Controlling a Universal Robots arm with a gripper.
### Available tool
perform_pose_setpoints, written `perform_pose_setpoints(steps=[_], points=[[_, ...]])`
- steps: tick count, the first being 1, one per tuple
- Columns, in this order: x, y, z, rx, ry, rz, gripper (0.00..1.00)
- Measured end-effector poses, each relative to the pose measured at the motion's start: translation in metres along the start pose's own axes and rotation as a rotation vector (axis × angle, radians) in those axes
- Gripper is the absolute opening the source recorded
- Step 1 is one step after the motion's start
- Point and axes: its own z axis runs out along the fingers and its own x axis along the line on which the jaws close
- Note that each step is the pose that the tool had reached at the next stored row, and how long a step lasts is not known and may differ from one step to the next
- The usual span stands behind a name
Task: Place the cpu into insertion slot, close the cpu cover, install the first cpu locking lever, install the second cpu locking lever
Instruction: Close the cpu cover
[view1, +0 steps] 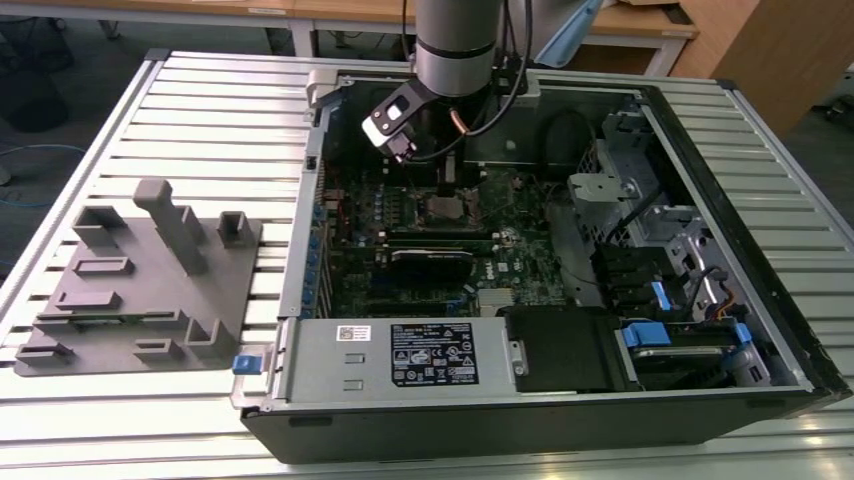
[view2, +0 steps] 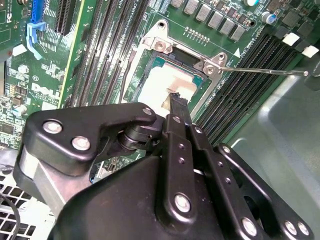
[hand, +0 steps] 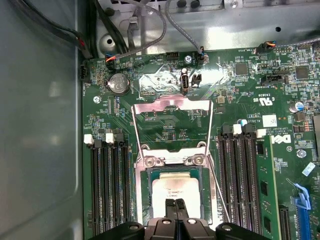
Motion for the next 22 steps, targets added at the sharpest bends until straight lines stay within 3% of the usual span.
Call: perform_pose_setpoints(steps=[22], points=[[0.0003,0.0006,-0.0069,-0.0001,0.0002,0.0,0.11]])
